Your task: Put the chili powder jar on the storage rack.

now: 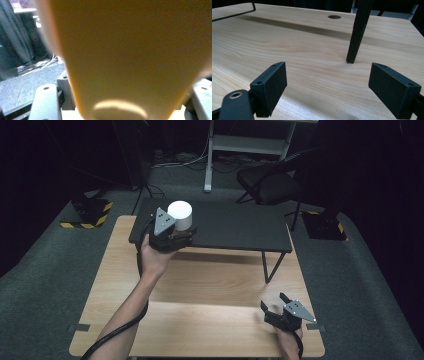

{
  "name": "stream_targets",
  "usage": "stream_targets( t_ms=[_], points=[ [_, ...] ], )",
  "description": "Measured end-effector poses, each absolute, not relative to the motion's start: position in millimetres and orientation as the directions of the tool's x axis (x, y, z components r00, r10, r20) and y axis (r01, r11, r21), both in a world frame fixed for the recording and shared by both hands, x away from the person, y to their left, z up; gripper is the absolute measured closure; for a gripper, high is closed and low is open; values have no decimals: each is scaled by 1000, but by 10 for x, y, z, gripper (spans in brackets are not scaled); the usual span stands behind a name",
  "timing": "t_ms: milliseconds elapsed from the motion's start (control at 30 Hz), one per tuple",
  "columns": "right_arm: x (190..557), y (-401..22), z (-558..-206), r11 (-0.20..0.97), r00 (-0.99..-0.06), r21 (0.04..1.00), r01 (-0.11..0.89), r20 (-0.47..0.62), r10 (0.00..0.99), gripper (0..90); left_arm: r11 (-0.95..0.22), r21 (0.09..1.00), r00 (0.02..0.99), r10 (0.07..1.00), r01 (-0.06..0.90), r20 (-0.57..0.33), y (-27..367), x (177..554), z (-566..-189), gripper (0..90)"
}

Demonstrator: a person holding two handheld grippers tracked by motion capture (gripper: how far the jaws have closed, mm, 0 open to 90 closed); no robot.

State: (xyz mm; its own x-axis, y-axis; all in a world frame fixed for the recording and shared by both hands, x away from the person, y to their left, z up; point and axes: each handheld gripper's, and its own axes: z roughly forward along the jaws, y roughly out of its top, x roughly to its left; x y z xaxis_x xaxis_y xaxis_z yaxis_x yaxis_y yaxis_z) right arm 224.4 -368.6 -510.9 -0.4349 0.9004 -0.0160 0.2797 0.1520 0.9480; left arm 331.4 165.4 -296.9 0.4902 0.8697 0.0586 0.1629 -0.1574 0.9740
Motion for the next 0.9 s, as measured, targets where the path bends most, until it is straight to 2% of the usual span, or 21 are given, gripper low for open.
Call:
stream_targets(
  t_ms=[167,367,900],
  points=[
    [2248,-3684,-5106,155,-437,947,281,-17,899,149,-127,970,448,894,209,20,1590,3546,-2944,308],
    [2243,-3685,-5112,149,-434,949,278,-14,901,150,-142,956,418,908,256,23,1538,3683,-2936,307],
    [2241,-3690,-5117,146,-435,950,275,-13,901,149,-129,954,434,901,272,-2,1604,3732,-2935,304]
  ],
)
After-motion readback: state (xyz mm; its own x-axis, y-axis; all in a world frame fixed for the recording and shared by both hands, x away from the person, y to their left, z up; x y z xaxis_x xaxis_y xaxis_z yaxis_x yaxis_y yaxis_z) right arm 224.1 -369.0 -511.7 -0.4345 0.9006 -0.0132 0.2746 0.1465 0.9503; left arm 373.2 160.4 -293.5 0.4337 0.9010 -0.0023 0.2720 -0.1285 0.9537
